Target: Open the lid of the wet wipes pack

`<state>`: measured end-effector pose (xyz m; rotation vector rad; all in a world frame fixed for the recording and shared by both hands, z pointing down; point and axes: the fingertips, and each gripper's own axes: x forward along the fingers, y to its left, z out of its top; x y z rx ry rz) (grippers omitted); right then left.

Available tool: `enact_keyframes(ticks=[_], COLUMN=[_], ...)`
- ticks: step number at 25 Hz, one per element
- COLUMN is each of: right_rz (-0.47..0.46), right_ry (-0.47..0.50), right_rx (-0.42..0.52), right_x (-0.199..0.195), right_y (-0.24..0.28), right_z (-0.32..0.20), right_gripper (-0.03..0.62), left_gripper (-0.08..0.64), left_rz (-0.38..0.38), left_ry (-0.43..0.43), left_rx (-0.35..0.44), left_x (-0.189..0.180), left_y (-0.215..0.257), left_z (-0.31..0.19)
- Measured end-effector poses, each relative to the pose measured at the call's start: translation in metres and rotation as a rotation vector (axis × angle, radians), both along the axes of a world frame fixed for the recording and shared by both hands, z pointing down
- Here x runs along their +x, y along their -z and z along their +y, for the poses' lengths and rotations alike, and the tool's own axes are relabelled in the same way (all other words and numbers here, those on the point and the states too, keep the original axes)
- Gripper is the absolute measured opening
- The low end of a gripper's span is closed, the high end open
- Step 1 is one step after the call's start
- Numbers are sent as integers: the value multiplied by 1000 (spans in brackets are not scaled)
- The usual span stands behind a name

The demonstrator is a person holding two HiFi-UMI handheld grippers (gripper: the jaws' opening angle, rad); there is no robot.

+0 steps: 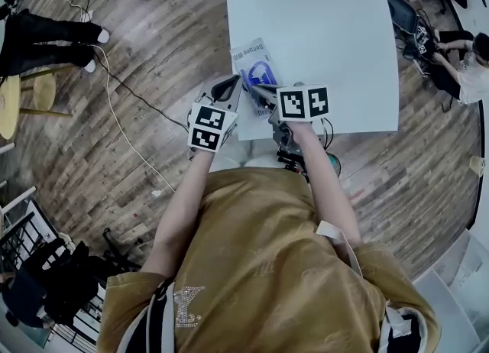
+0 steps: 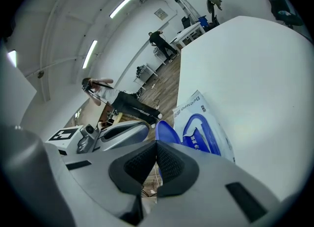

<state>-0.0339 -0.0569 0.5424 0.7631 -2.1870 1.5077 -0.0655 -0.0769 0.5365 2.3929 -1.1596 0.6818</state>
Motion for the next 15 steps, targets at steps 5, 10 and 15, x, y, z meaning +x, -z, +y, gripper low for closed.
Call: enact_keyframes(ticks=[5, 10, 15], right_rz=[-6, 17, 12], right_ry=[14, 25, 19], right_rx=[-1, 29, 23], right_x=[-3, -3, -1], right_y=[1, 3, 2], right_z=[2, 1, 0], right_gripper=[8, 8, 8], left_gripper=[5, 5, 5], left_rz=[-1, -1, -15], left_ry=[-32, -50, -59], left_rx=[10, 6, 12], left_x=[12, 18, 19], left_y=[4, 3, 5], left_z=[-4, -6, -8])
